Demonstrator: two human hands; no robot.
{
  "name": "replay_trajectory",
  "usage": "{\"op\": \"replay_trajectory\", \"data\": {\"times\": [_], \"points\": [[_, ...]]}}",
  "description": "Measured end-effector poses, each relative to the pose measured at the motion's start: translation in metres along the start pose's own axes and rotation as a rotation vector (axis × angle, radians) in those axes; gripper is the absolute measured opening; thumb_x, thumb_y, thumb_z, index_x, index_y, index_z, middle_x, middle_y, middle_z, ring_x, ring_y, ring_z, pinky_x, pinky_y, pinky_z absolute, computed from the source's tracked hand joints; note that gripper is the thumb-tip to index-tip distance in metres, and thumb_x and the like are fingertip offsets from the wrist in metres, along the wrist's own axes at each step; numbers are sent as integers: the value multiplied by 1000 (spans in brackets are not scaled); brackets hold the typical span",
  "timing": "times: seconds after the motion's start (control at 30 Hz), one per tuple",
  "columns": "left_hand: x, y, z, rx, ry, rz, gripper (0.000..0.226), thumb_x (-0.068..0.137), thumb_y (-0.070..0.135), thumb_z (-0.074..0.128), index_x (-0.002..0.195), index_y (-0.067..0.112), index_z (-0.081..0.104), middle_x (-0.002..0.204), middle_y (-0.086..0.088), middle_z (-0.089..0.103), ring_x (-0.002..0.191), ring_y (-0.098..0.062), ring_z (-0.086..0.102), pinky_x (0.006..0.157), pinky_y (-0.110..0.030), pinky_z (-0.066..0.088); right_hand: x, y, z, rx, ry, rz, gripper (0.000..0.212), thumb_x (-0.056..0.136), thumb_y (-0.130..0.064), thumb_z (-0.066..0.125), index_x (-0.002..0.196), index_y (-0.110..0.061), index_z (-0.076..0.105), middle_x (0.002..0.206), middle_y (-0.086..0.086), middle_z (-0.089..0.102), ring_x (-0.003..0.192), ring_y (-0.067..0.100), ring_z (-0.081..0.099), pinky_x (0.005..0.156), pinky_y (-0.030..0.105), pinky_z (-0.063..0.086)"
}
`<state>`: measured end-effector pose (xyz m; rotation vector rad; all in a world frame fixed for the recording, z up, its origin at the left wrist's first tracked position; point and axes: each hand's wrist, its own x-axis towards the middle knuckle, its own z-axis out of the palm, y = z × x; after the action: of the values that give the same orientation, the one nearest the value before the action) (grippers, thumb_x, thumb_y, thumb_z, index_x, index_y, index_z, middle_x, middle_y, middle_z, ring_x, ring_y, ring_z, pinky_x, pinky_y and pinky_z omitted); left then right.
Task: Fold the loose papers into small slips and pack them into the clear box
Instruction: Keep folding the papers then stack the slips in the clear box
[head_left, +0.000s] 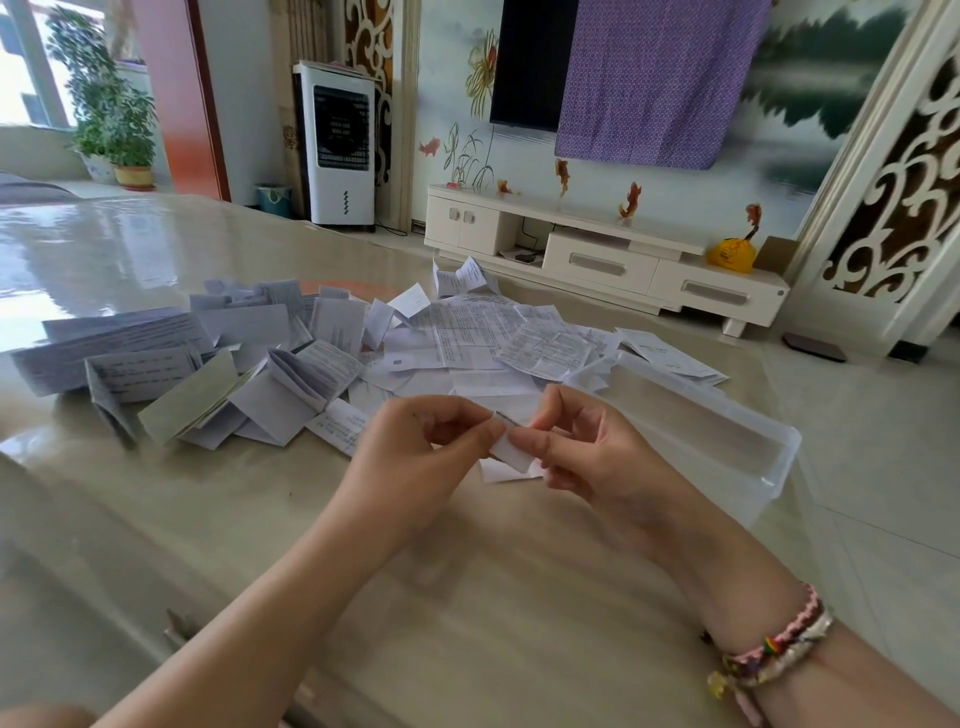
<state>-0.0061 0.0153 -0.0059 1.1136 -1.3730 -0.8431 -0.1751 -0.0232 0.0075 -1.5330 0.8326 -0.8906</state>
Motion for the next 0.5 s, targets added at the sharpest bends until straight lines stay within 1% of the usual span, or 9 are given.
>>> {"op": "replay_trajectory", "data": {"times": [0.07,0.17,0.23,0.27,0.3,0.37,0.43,0.5], "points": [[-1,-2,1,28,15,24,9,86,17,70,79,18,76,79,-4,74,84,-29,68,83,-45,51,0,1,0,4,-18,-3,30,86,-5,66,68,-15,44,54,-10,41,53,5,33,52,20,24],[0,-4,-1,55,17,16,9,85,13,71,78,16,75,77,-5,74,82,-31,68,82,-48,51,3,5,4,-72,35,-36,29,83,-9,71,64,-16,50,56,-6,44,52,4,35,49,15,27],[1,-6,-5,93,33,-1,10,85,13,70,77,17,74,75,-2,73,78,-25,68,77,-40,52,5,9,6,-170,88,-71,24,79,-19,78,65,-20,59,64,0,50,58,7,42,52,16,34],[1,-7,-8,130,50,-8,11,86,14,70,76,18,73,73,0,73,74,-20,68,73,-36,52,5,10,7,-249,118,-88,19,78,-24,79,69,-21,63,68,0,54,62,10,45,55,18,38],[2,-8,-11,169,70,-15,13,86,15,69,75,20,72,71,1,71,69,-16,65,67,-33,53,5,11,8,-325,147,-102,15,78,-28,79,76,-21,65,71,-3,56,65,10,47,58,18,41],[1,-10,-18,212,105,-34,15,88,16,67,74,20,70,67,1,69,61,-10,60,54,-25,53,3,11,8,-423,206,-139,16,80,-29,76,87,-21,66,76,-9,59,68,5,51,61,12,41],[1,-10,-25,225,135,-39,15,89,15,66,75,20,69,63,1,67,56,-9,58,47,-17,46,1,11,6,-539,244,-186,17,80,-30,75,91,-26,63,83,-10,63,76,0,55,65,10,40],[0,-10,-33,287,168,8,12,89,14,66,79,20,69,62,2,67,55,-14,60,46,-17,46,2,14,3,-704,242,-219,21,80,-34,74,96,-31,60,94,-13,63,91,-1,55,72,10,39]]}}
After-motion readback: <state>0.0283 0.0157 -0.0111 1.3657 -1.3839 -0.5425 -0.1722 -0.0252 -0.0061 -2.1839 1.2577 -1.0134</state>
